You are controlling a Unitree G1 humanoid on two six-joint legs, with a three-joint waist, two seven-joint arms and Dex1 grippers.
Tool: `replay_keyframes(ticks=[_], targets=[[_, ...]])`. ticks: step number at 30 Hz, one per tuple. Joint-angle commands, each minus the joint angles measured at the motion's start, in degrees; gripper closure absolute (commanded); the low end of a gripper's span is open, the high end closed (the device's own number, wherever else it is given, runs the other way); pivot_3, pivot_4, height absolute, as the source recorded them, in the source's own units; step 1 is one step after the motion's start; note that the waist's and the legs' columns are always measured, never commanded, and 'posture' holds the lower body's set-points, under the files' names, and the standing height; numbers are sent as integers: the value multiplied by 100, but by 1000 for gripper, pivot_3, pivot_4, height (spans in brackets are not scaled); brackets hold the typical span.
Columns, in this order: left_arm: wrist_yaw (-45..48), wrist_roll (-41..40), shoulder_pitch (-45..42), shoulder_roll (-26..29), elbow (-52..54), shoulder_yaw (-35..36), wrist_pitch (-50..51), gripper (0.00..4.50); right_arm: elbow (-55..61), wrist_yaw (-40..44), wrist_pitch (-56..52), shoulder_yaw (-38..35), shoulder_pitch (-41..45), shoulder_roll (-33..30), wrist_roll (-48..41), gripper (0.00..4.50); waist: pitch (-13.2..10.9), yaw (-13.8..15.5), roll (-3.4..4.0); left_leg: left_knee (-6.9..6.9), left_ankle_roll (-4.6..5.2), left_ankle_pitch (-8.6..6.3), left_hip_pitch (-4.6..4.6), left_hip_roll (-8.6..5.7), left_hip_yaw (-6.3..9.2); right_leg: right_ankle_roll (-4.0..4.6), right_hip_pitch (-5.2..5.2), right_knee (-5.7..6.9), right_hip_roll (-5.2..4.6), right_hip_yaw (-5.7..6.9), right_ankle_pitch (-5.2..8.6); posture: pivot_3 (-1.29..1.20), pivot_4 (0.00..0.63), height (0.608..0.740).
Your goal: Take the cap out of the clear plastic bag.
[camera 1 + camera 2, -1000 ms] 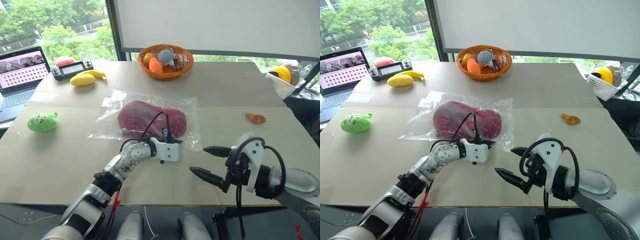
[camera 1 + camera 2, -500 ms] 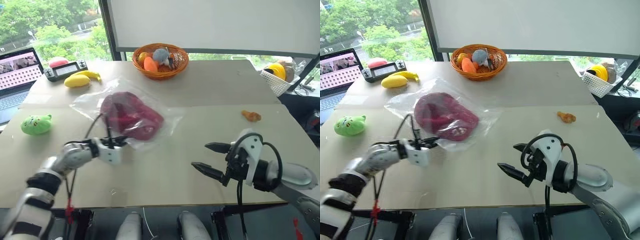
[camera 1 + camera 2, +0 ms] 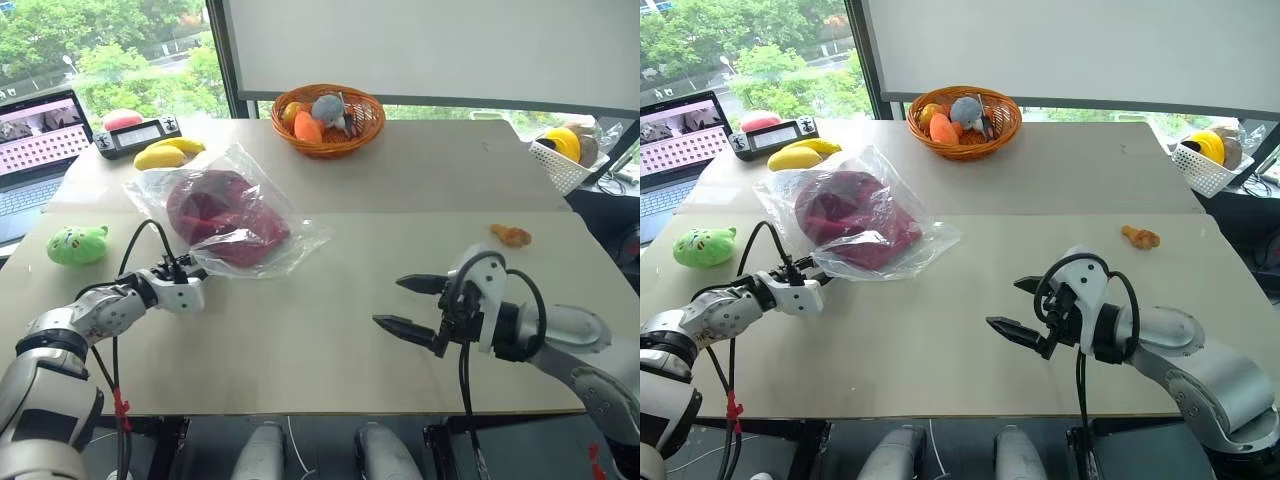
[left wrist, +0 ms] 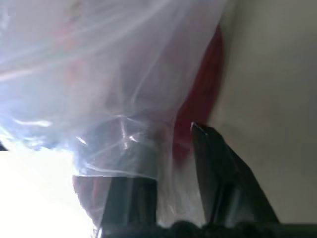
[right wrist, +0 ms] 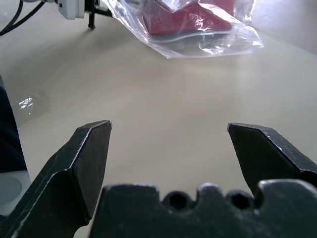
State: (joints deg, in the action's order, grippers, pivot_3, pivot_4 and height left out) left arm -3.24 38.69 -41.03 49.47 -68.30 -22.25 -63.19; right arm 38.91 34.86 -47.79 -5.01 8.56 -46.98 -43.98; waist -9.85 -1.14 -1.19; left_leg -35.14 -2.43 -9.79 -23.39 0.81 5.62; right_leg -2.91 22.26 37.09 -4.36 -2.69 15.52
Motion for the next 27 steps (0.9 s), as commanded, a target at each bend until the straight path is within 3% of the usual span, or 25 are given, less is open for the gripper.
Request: replay_keyframes(ticks=[1, 6, 10, 14, 17, 21, 27], targets=[[-112, 42, 83, 101, -20, -45, -120, 1581, 14, 76, 176, -30, 120, 47, 71, 0, 0, 16, 0, 2, 0, 0, 0, 0, 0, 0, 0, 0, 0, 0, 0, 0, 150, 733], [-50, 36, 452, 243, 54, -130, -431, 23, -42, 142, 187, 24, 146, 117, 146, 0, 2, -18, 0, 11, -1, 0, 7, -1, -5, 0, -1, 0, -3, 0, 0, 0, 150, 733], [312, -396, 892, 281, 421, -64, -1112, 23, -121, 202, 212, 29, 119, 146, 233, 0, 8, -58, 12, 22, -1, -1, 19, 0, -14, 0, -2, 0, -6, -5, 0, 0, 150, 733], [1321, -1833, 1147, 245, 1000, 33, -1287, 23, -162, 256, 220, 22, 91, 167, 286, 0, 9, -10, 13, 21, -1, -1, 15, 0, -15, 3, -2, 0, -8, -5, -1, 0, 150, 733], [2174, -2957, 1332, 486, 1113, 418, -786, 23, -153, 309, 206, 16, 94, 178, 270, 0, 9, 24, 12, 19, -1, -1, 12, 2, -14, 5, -1, 1, -6, -3, -2, 0, 150, 733], [3027, -3669, 1519, 713, 507, 1067, 49, 23, -169, 341, 217, 50, 112, 208, 287, 0, 7, -52, 10, 20, -1, -1, 13, 6, -14, 7, 2, 2, -1, -3, -2, 0, 150, 733], [3580, -4830, 853, 277, 97, 2394, 2201, 23, -233, 440, 225, 145, 164, 243, 348, 0, 0, -64, -5, 15, 0, 0, 11, 5, -8, 6, 0, 5, -1, 3, 0, 0, 150, 733]])
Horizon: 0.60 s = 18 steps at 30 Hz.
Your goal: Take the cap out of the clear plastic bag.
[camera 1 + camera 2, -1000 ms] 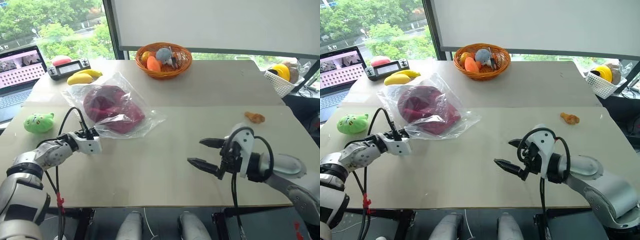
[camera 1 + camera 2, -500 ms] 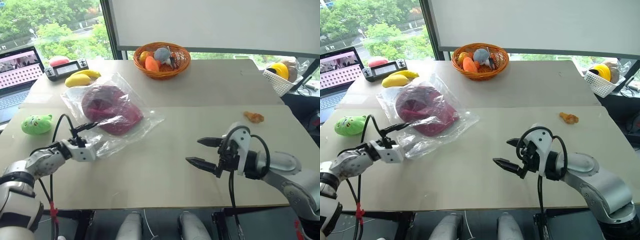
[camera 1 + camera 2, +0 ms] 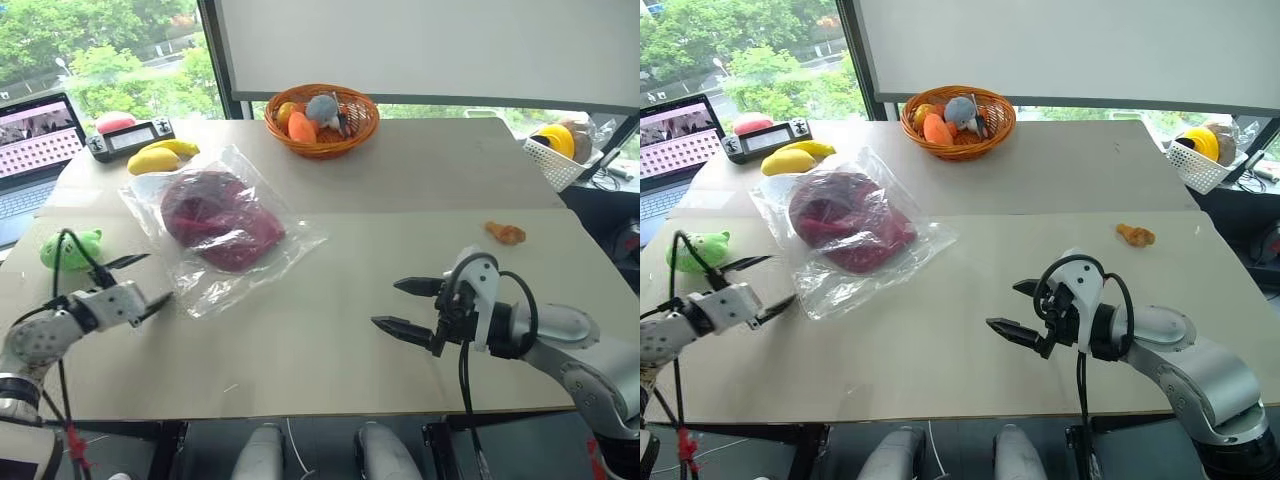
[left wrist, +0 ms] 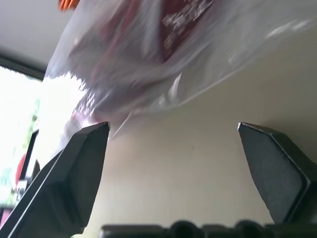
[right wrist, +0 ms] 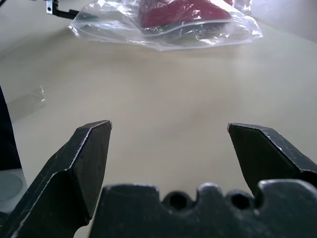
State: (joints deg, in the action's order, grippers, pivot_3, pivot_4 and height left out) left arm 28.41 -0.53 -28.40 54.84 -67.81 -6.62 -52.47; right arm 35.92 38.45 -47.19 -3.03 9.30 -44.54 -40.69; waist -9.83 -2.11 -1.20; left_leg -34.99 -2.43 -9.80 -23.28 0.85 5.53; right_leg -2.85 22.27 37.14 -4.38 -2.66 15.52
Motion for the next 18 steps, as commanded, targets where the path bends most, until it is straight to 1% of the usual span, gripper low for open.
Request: replay_keyframes(ticks=[1, 3, 5, 6, 7, 10, 12, 14, 16, 18], targets=[[594, -1085, -461, -374, 196, 995, 1351, 23, 61, 97, 163, -55, 96, 0, 23, 0, -2, 66, -7, -6, 0, 0, -4, -1, 3, 0, -2, 2, -2, 7, 0, 0, 150, 733], [885, -1436, -510, -615, 756, 1245, 1911, 23, 27, 115, 164, -54, 125, 3, 36, 0, -1, 100, -11, -10, 0, 0, -7, -2, 4, 0, -2, 0, -3, 9, 0, 0, 150, 733], [1169, -2166, -388, -990, 2268, 1351, 3200, 23, -18, 138, 163, -38, 166, 3, 48, 0, -1, 135, -12, -10, 0, 0, -11, -3, 4, 1, -1, -1, -3, 8, -1, 0, 150, 733], [1235, -2392, -302, -1097, 2858, 1386, 3705, 23, -32, 146, 161, -30, 184, 3, 54, 0, -2, 144, -13, -10, 0, 0, -14, -3, 8, 6, -1, 1, -3, 10, -4, 0, 150, 733], [1370, -2685, -148, -1165, 3719, 1295, 4311, 23, -46, 154, 154, -22, 205, 5, 54, 0, -4, 138, -15, -12, 0, 0, -19, -3, 13, 14, 0, 2, -3, 12, -9, 0, 150, 733], [2145, -3282, 459, -966, 5686, 938, 5718, 23, -82, 173, 141, -6, 250, 18, 70, 0, -8, 64, -28, -16, -1, 0, -25, -2, 16, 41, 3, -1, -1, 10, -24, 0, 150, 733], [2458, -3423, 829, -807, 6343, 877, 6223, 23, -92, 173, 139, 3, 257, 30, 99, 0, -8, -38, -27, -9, -1, -1, -16, -3, 10, 42, 2, 0, -1, 2, -24, 0, 150, 733], [2771, -3261, 1286, -612, 6790, 746, 6394, 23, -79, 163, 138, -3, 237, 39, 125, 0, -8, -127, -27, 5, 0, -1, -2, 2, 6, 47, 3, 2, 3, -5, -20, 0, 150, 733], [2883, -2969, 1585, -538, 6868, 678, 6321, 23, -45, 151, 130, -27, 202, 45, 120, 0, -10, -174, -21, 16, 0, -1, 12, 5, 3, 53, 1, 7, 5, -8, -13, 0, 150, 733], [2696, -2493, 1586, -599, 6599, 674, 6046, 23, -15, 125, 117, -58, 169, 55, 105, 0, -11, -148, -22, 17, 1, -1, 15, 10, 3, 41, 1, 10, 12, -7, 0, 0, 150, 733]])
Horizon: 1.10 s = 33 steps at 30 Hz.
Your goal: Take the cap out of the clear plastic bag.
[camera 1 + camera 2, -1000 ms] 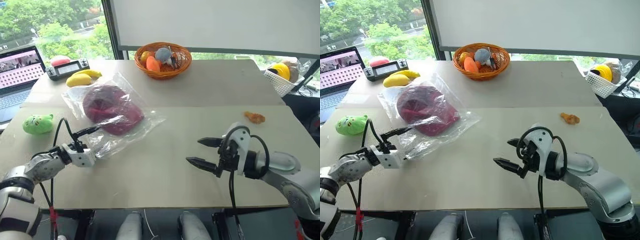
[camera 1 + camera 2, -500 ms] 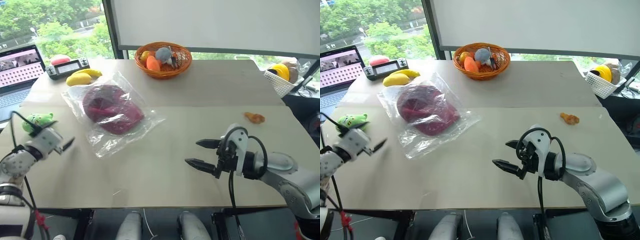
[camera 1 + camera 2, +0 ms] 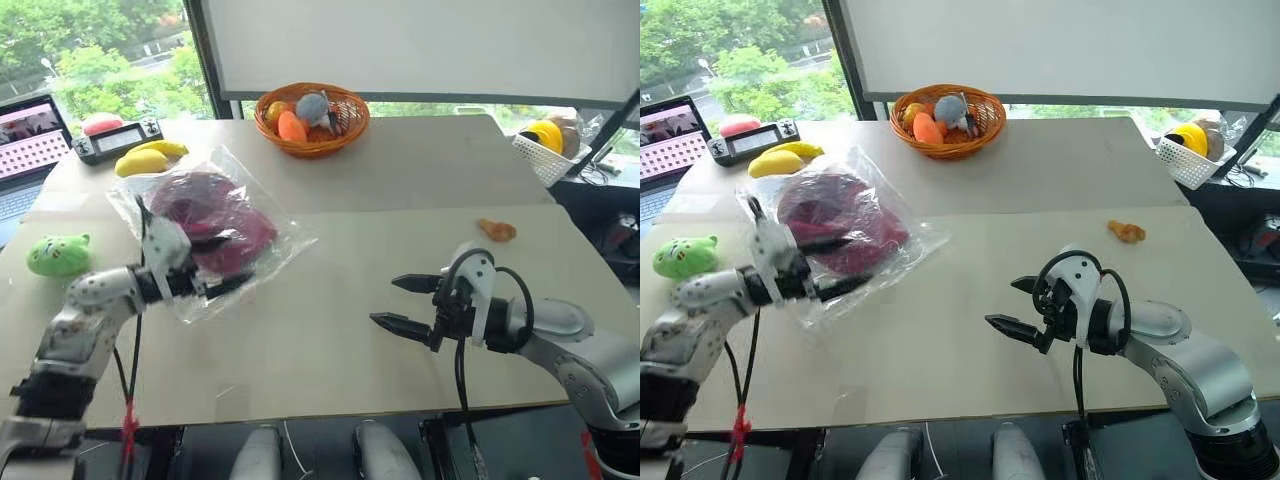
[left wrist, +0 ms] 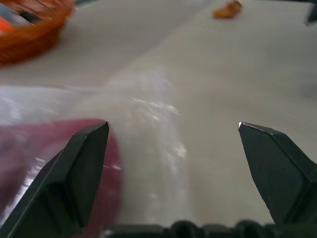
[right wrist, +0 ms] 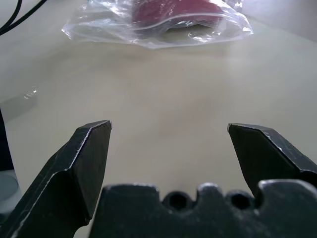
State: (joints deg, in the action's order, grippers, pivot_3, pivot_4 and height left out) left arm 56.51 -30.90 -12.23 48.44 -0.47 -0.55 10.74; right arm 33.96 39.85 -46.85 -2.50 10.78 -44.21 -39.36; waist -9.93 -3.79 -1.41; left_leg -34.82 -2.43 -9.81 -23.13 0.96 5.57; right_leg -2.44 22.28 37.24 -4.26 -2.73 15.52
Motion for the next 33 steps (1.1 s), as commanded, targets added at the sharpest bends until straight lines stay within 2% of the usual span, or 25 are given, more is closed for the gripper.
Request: replay_keyframes(ticks=[1, 7, 10, 15, 20, 23, 26, 29, 33], targets=[[-161, 676, -69, 1, -229, 86, -370, 23, 191, -22, 80, -119, 11, 24, -34, 0, -2, 51, -3, -2, 0, 0, -4, 0, 4, -15, 1, 0, 2, 4, 10, 0, 150, 733], [-1058, 2017, -522, -428, -831, 118, -2022, 23, 238, -67, 75, -135, -61, 50, -49, 0, -2, 279, -4, -18, 0, 0, -14, -3, 5, -17, -2, -11, -4, 9, 10, 0, 150, 733], [-1448, 2645, -628, -510, -1123, 59, -2715, 23, 241, -91, 76, -127, -46, 82, -55, 0, -2, 303, -4, -17, 0, 0, -21, -6, 5, -3, 0, -12, -7, 9, 1, 0, 150, 733], [-1636, 3222, -711, -537, -1400, -108, -3202, 23, 246, -119, 71, -131, 8, 117, -78, 0, -2, 282, -4, -12, 0, 0, -20, -8, 4, 13, 1, -12, -8, 9, -8, 0, 150, 733], [-1191, 2516, -535, -786, -1025, 3, -2536, 23, 247, -121, 65, -142, 6, 113, -74, 0, -2, 283, -4, -14, 0, 0, -18, -7, 5, -6, 0, -10, -8, 9, 3, 0, 150, 733], [-754, 1417, -305, -969, -258, 154, -1472, 23, 255, -127, 53, -163, -10, 101, -79, 0, -2, 273, -4, -14, 0, 0, -22, -7, 5, -9, 1, -10, -8, 10, 4, 0, 150, 733], [-609, 886, -85, -1038, 288, 173, -704, 23, 266, -148, 44, -181, -36, 105, -83, 0, -2, 274, -4, -15, 0, 0, -21, -6, 6, -8, 1, -8, -8, 10, 4, 0, 150, 733], [-1001, 1557, 131, -1113, 229, 33, -987, 23, 299, -180, 44, -175, -86, 118, -73, 0, -2, 263, -3, -15, 0, 0, -13, -7, 6, -13, -2, -6, -8, 9, 7, 0, 150, 733], [-2072, 3136, 64, -1114, -398, -173, -2151, 23, 347, -255, 39, -215, -147, 148, -89, 0, -2, 282, -4, -16, 0, 0, -12, -6, 7, -16, -4, -7, -6, 9, 8, 0, 150, 733]])
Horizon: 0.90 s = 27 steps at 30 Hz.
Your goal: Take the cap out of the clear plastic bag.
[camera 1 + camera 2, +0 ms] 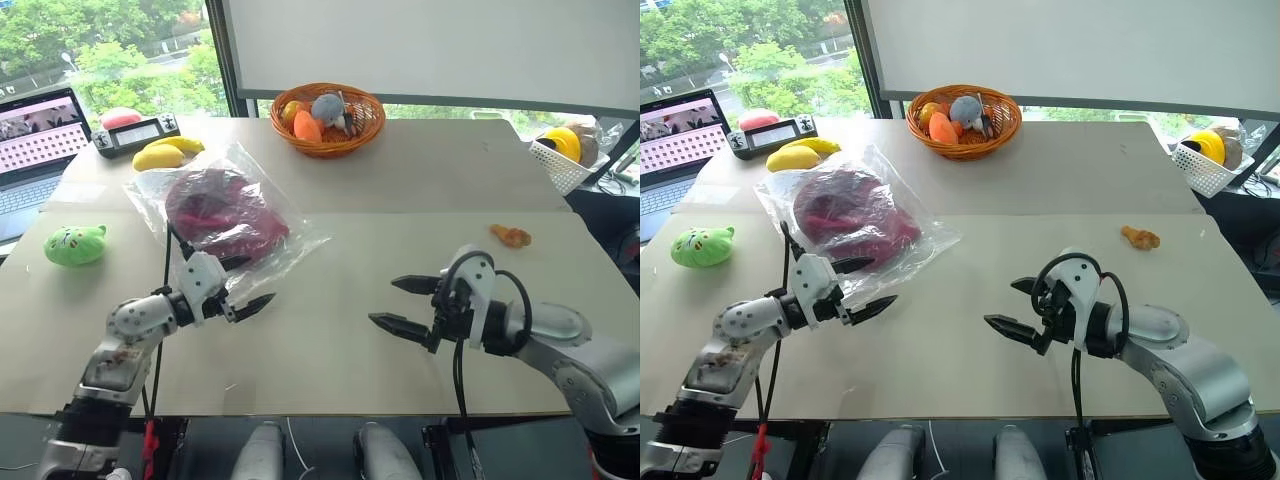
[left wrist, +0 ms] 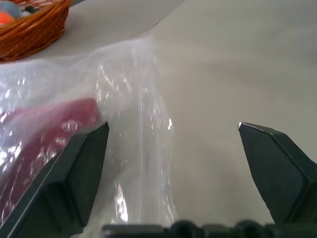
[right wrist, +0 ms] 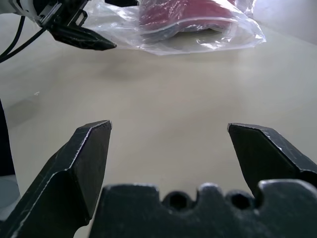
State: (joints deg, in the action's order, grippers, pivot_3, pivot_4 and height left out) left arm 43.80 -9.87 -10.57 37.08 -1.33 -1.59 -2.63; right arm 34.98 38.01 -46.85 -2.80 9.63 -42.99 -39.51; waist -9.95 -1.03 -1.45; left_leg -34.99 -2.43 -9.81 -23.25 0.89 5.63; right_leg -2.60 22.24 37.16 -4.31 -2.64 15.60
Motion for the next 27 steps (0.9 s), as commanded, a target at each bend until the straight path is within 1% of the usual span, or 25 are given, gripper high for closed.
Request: replay_keyframes(ticks=[1, 3, 7, 11, 15, 18, 24, 26, 27], targets=[[-1089, 1377, -150, 13, -460, -109, -1052, 23, 258, -84, 39, -198, -53, 28, -77, 0, 0, 17, 0, -1, 0, 0, 0, 0, 0, 0, 0, -1, 0, 0, 0, 0, 150, 733], [-1480, 1956, -229, 34, -693, -253, -1480, 23, 283, -115, 39, -230, -98, 28, -83, 0, 0, 27, -1, -1, 0, 0, -2, -2, 0, 0, 0, -2, -2, 0, 0, 0, 150, 733], [-1927, 2511, -407, 13, -1035, -374, -1906, 23, 311, -162, 45, -283, -135, 26, -113, 0, 0, 51, 0, -1, 0, 0, -5, -5, 0, 6, 0, -3, -5, 1, -5, 0, 150, 733], [-2251, 2828, -584, -15, -1240, -425, -2118, 23, 309, -199, 58, -314, -133, 35, -116, 0, 0, 31, 0, -1, 0, 0, -1, -3, 0, -1, -1, 0, -3, 1, -1, 0, 150, 733], [-2716, 2989, -821, -124, -1397, -281, -2058, 23, 279, -224, 74, -296, -117, 51, -88, 0, 0, 28, -1, -1, 0, 0, -4, -4, 1, -3, 0, 0, -4, 1, -1, 0, 150, 733], [-2918, 2953, -877, -181, -1451, -158, -1913, 23, 270, -233, 81, -283, -117, 71, -75, 0, 0, 16, 0, -1, 0, 0, -5, -4, 1, -1, 0, 0, -4, 2, -2, 0, 150, 733], [-2570, 2335, -719, -397, -1347, -2, -1418, 23, 272, -239, 90, -290, -145, 82, -51, 0, 0, 10, -1, -1, 0, 0, -4, -5, 1, -1, 0, 2, -4, 2, -2, 0, 150, 733], [-2449, 2182, -686, -430, -1316, 18, -1322, 572, 265, -238, 94, -289, -137, 84, -48, 0, 0, 8, -1, -1, 0, 0, -4, -4, 1, -1, 0, 2, -4, 2, -2, 0, 150, 733], [-2373, 2100, -671, -444, -1290, 20, -1255, 733, 264, -234, 96, -290, -136, 82, -47, 0, 0, 8, -1, -1, 0, 0, -3, -4, 1, -1, 0, 2, -4, 2, -2, 0, 150, 733]])
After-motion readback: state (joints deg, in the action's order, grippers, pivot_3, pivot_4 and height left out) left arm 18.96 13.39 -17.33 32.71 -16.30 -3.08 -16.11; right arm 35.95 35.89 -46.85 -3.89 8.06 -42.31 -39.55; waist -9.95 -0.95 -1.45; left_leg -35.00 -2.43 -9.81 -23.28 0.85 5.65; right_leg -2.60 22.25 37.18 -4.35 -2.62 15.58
